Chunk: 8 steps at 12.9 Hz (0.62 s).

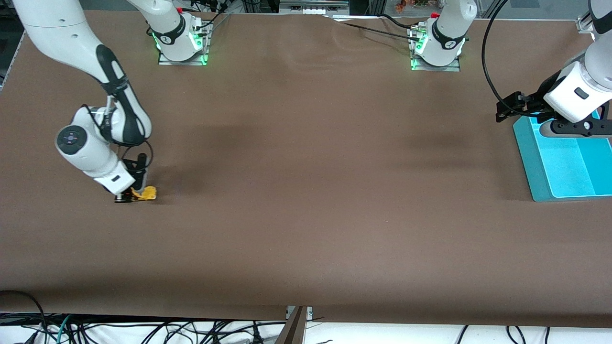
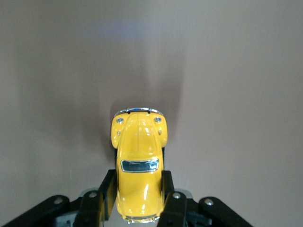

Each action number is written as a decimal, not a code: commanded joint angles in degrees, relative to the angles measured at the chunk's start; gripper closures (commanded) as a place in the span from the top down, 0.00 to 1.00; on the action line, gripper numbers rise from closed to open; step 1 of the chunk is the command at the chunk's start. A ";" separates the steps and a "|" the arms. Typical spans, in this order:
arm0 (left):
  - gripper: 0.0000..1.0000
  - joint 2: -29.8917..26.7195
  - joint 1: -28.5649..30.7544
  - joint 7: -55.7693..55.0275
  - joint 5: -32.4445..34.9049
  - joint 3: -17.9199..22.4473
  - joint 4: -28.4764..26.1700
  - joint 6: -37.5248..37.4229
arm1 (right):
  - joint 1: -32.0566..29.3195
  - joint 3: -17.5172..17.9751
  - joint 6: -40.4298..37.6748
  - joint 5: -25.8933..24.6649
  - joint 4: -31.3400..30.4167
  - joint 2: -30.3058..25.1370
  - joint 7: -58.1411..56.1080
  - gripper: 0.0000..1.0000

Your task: Wind and store yellow beetle car

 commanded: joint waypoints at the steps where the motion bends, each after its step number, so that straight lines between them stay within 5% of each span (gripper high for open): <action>1: 1.00 0.68 -0.32 0.76 -0.05 0.14 1.74 -1.21 | -3.68 0.73 1.38 0.46 -1.63 2.21 -3.99 0.24; 6: 1.00 0.68 -0.32 0.84 -0.14 0.14 1.74 -1.21 | -5.10 1.52 1.38 0.55 -1.36 2.47 -5.14 0.28; 7: 1.00 0.68 -0.32 0.76 -0.14 0.14 1.74 -1.21 | -5.10 1.87 1.29 0.55 -1.19 2.30 -5.05 0.53; 8: 1.00 0.68 -0.32 0.76 -0.14 0.05 1.74 -1.30 | -5.01 2.48 0.94 0.64 -0.32 2.12 -4.97 1.00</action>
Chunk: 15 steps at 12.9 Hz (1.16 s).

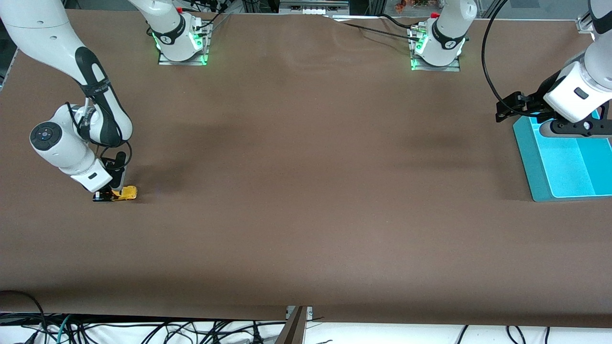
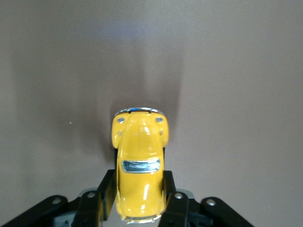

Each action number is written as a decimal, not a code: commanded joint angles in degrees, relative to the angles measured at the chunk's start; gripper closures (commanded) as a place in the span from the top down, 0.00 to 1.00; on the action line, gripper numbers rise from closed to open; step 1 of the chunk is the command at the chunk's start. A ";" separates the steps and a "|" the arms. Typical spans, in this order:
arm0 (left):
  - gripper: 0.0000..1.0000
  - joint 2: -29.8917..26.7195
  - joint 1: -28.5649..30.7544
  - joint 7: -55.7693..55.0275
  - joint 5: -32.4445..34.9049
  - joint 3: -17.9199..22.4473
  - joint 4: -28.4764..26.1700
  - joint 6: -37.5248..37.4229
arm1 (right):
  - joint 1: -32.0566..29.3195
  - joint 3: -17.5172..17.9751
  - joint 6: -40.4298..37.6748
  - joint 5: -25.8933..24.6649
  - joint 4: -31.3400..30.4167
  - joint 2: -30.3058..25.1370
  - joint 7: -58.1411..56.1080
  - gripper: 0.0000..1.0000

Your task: Wind and store yellow beetle car

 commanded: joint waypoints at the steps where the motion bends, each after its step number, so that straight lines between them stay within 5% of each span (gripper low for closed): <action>1: 1.00 0.68 -0.31 0.84 -0.14 0.16 1.74 -1.91 | -1.13 1.94 -0.44 0.64 0.30 1.30 -1.40 1.00; 10: 1.00 0.41 -0.31 0.85 -0.14 0.07 1.82 -3.85 | -1.04 2.82 -6.68 1.51 4.26 -0.64 -0.96 1.00; 15: 1.00 0.50 -0.40 -0.03 -0.05 -2.74 2.70 -4.90 | -0.69 4.31 -12.19 10.03 7.32 -1.52 3.49 1.00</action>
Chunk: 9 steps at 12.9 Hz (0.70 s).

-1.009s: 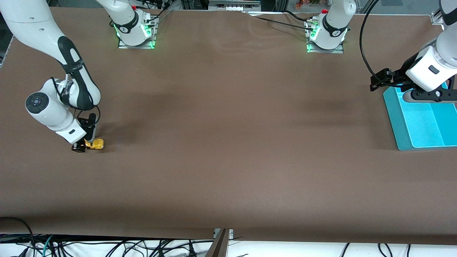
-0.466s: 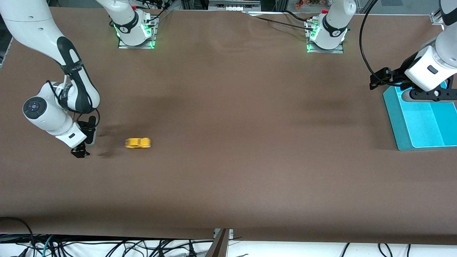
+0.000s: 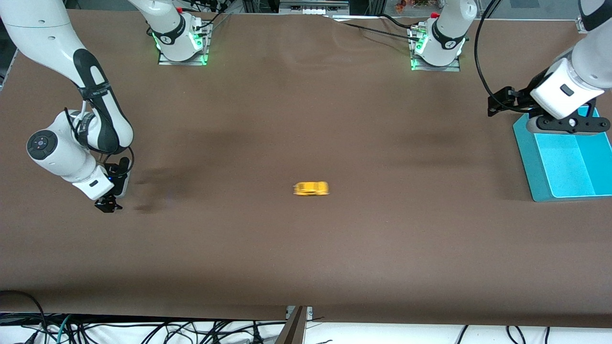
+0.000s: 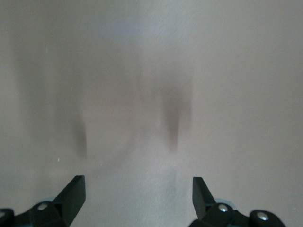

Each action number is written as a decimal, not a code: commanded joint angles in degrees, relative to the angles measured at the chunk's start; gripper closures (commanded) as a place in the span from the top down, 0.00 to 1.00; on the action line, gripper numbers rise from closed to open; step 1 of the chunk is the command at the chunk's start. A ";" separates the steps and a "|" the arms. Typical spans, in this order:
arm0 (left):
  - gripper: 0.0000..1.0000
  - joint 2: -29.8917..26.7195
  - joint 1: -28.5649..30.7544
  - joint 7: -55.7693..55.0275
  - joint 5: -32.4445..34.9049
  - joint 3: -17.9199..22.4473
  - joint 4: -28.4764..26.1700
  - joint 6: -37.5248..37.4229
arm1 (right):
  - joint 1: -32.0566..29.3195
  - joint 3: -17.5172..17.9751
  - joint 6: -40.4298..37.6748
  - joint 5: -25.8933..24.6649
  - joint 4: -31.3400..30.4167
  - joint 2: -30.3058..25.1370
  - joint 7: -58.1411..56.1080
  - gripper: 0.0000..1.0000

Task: Wind and store yellow beetle car
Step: 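Release the car to roll toward the bin while the left gripper approaches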

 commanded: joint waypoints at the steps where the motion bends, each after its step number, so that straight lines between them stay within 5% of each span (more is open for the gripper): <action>1: 1.00 0.60 -0.16 0.12 -0.02 -0.22 2.09 -1.99 | -0.59 1.74 -6.98 2.47 2.93 -1.95 7.08 1.00; 9: 1.00 0.60 0.45 0.12 -0.02 0.04 2.00 -2.78 | 4.33 4.47 -25.78 1.59 14.26 -3.62 47.48 1.00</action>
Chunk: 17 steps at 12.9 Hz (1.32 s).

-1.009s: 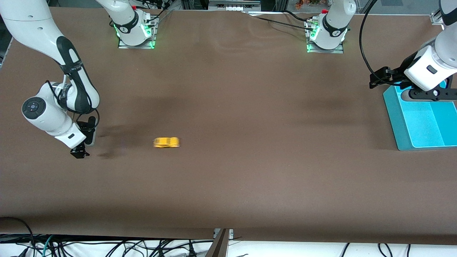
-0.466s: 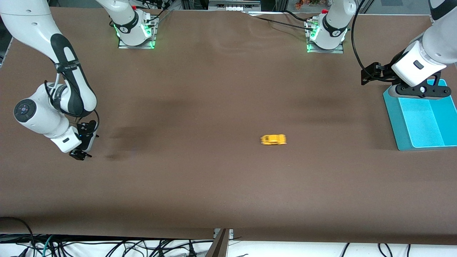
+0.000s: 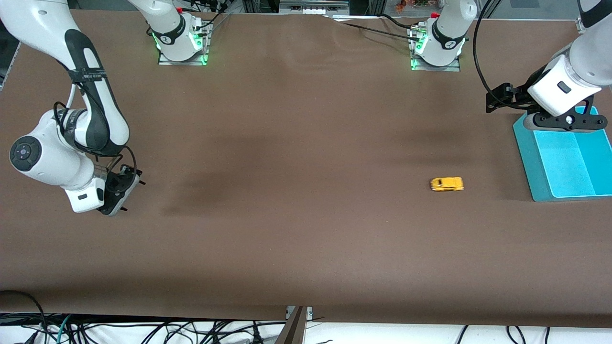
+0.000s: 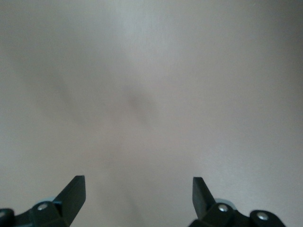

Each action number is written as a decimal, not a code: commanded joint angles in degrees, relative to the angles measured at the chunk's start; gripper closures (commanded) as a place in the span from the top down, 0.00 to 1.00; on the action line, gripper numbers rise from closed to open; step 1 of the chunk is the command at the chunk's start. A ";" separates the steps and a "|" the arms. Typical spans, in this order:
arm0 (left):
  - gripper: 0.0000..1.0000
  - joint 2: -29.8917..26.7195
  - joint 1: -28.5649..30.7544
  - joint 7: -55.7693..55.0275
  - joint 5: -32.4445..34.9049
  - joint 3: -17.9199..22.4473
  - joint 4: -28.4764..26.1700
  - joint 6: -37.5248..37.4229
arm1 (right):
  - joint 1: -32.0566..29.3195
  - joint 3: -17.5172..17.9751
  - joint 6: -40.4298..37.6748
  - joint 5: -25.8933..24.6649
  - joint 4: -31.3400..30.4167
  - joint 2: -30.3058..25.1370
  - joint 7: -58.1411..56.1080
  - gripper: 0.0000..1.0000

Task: Wind and store yellow beetle car
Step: 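Release the car to roll toward the bin while the left gripper approaches, then lower the left gripper onto the car while the right gripper retracts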

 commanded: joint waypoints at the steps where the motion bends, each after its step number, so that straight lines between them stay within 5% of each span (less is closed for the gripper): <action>1: 1.00 0.69 0.24 0.64 0.07 -0.04 1.43 -1.46 | 2.81 0.02 -7.92 0.08 4.65 -0.36 16.12 1.00; 6: 1.00 4.72 3.39 4.66 0.95 0.40 1.16 -1.90 | 9.58 0.11 -12.43 -0.54 6.60 -3.33 47.78 1.00; 8: 1.00 6.83 6.37 12.21 1.13 0.40 1.16 -1.46 | 9.94 -0.15 -14.87 -0.71 8.96 -5.53 49.41 1.00; 12: 1.00 11.22 10.69 27.67 2.35 0.40 0.64 1.96 | 8.54 -0.68 -38.93 -5.20 27.65 -4.76 49.06 1.00; 17: 1.00 19.74 15.08 53.95 4.20 0.40 -1.11 13.79 | 6.51 -5.25 -41.35 -5.46 28.84 -7.20 49.06 1.00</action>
